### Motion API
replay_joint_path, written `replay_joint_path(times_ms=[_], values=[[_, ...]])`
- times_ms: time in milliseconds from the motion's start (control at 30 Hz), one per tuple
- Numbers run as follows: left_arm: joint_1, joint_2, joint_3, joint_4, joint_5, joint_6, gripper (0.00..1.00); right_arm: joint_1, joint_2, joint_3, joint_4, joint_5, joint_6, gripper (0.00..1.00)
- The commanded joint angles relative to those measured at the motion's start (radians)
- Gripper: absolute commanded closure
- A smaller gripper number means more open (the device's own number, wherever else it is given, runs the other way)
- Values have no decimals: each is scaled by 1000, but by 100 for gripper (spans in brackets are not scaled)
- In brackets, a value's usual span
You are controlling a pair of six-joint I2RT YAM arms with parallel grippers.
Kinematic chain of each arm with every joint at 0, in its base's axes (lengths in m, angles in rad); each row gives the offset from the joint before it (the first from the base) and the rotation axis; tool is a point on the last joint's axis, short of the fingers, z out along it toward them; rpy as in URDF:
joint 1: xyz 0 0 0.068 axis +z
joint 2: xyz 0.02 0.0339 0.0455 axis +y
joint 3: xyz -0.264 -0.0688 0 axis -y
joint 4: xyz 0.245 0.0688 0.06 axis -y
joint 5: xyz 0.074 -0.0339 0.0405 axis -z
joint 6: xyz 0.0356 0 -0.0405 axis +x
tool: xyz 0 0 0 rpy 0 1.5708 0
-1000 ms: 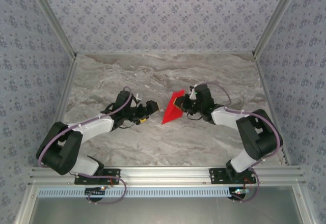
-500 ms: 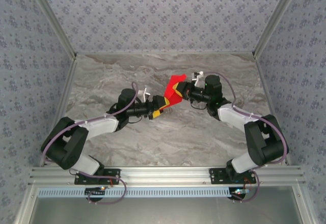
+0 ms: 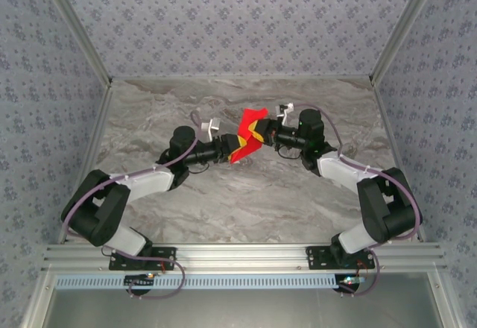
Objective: Fold a paper plane with a square sheet of paper (pick it up from the middle)
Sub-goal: Turn over the paper at the center of the table.
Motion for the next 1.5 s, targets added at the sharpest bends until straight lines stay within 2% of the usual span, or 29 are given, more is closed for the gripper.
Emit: replay_joint_path(times_ms=[0,100,200,233,300,367,400,467,533,633,733,833,933,1067,1167,1233,1400,1467], values=[[12,-45,-6,47,-8,25,67,4,8,18,2,-39,0,88],[12,-47,3,20,-3,35,80,5,9,12,-15,-41,-11,88],[14,-53,8,-18,-6,57,86,-3,5,21,-82,-47,-49,86],[15,-59,11,-49,-8,73,87,-9,0,27,-128,-47,-77,82],[18,-82,21,-147,-26,126,88,-27,-25,38,-252,-23,-160,65],[24,-118,45,-321,-64,220,88,-46,-61,50,-415,33,-272,52],[25,-143,75,-474,-111,295,88,-55,-83,59,-507,73,-339,46],[17,-179,163,-814,-269,449,88,-62,-122,78,-667,147,-445,39],[-6,-184,270,-1127,-493,572,88,-67,-163,79,-770,224,-518,32],[-48,-143,397,-1428,-813,657,88,-68,-210,69,-851,314,-576,24],[-107,-68,505,-1641,-1104,662,89,-66,-236,53,-891,375,-596,20],[-166,50,606,-1796,-1327,631,88,-66,-242,45,-905,408,-597,19],[-210,184,690,-1898,-1438,589,88,-66,-241,39,-918,428,-595,19],[-271,337,781,-1937,-1472,556,85,-69,-241,35,-935,448,-595,19],[-301,417,825,-1883,-1398,570,78,-69,-243,28,-946,465,-592,19],[-305,442,835,-1807,-1277,599,68,-68,-245,21,-949,472,-588,19],[-295,387,809,-1632,-1032,639,34,-69,-254,-2,-946,481,-588,19],[-272,329,781,-1564,-935,650,27,-65,-253,-10,-942,486,-596,19]])
